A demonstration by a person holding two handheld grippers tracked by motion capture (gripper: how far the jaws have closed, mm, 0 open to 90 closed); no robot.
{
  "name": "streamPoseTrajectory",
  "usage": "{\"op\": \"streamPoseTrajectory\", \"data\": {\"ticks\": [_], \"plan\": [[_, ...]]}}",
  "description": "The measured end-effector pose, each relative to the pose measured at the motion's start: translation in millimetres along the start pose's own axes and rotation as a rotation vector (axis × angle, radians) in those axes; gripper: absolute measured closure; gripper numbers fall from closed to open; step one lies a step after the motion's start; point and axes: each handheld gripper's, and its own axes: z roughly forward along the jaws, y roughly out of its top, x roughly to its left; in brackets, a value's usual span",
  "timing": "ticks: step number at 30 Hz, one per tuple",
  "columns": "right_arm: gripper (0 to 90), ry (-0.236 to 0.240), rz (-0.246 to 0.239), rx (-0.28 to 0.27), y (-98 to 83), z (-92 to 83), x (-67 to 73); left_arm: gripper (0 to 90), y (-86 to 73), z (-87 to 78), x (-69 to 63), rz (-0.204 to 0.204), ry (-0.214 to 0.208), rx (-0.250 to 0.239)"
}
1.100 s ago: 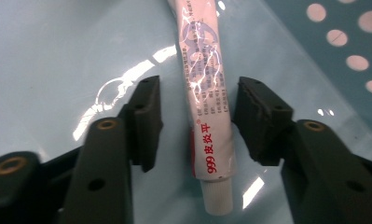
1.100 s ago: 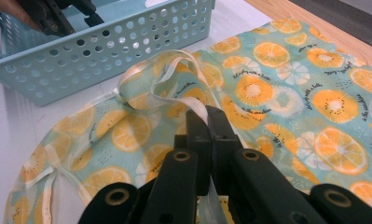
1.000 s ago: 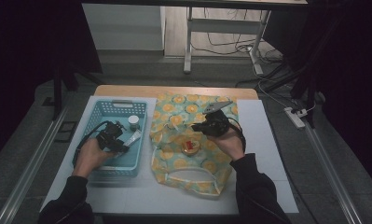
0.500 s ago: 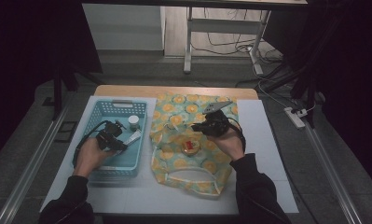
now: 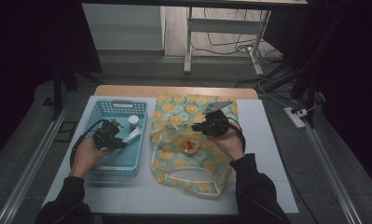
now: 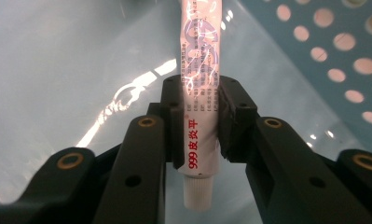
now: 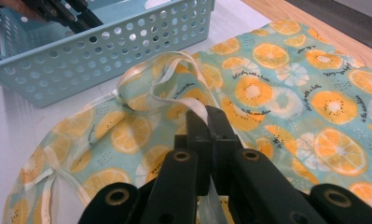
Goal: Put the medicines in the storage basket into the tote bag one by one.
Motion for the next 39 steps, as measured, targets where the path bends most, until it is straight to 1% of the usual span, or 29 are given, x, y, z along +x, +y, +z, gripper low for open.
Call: {"op": "streamPoseTrajectory", "data": {"ticks": [8, 12, 13, 19, 29, 33, 39], "plan": [[89.9, -0.003, 0.001, -0.01, 0.2, -1.1, -0.3, 73.7, -2.6, -14.6, -0.5, -0.001, 0.005, -0.062], [89.9, -0.002, 0.0, -0.012, 0.2, -1.1, -0.1, 73.7, -4.6, -22.8, -2.9, 0.0, -0.017, -0.103], [89.9, -0.002, -0.001, -0.012, 0.2, -0.9, -0.1, 73.7, -4.8, -25.2, -4.1, 0.006, -0.016, -0.111], [89.9, -0.001, 0.0, -0.013, -0.1, -0.4, -0.4, 73.7, -2.6, -36.9, -16.2, 0.033, -0.032, -0.153], [89.9, -0.001, 0.001, -0.018, 0.1, -1.0, -0.3, 73.7, 6.1, -48.7, -39.1, 0.086, -0.057, -0.187], [89.9, -0.002, -0.001, -0.019, 0.3, -1.1, 0.0, 73.7, 10.6, -53.2, -48.0, 0.105, -0.08, -0.201], [89.9, -0.003, -0.002, -0.022, 0.4, -1.8, -0.4, 73.7, 18.4, -57.3, -63.8, 0.148, -0.118, -0.218]]}}
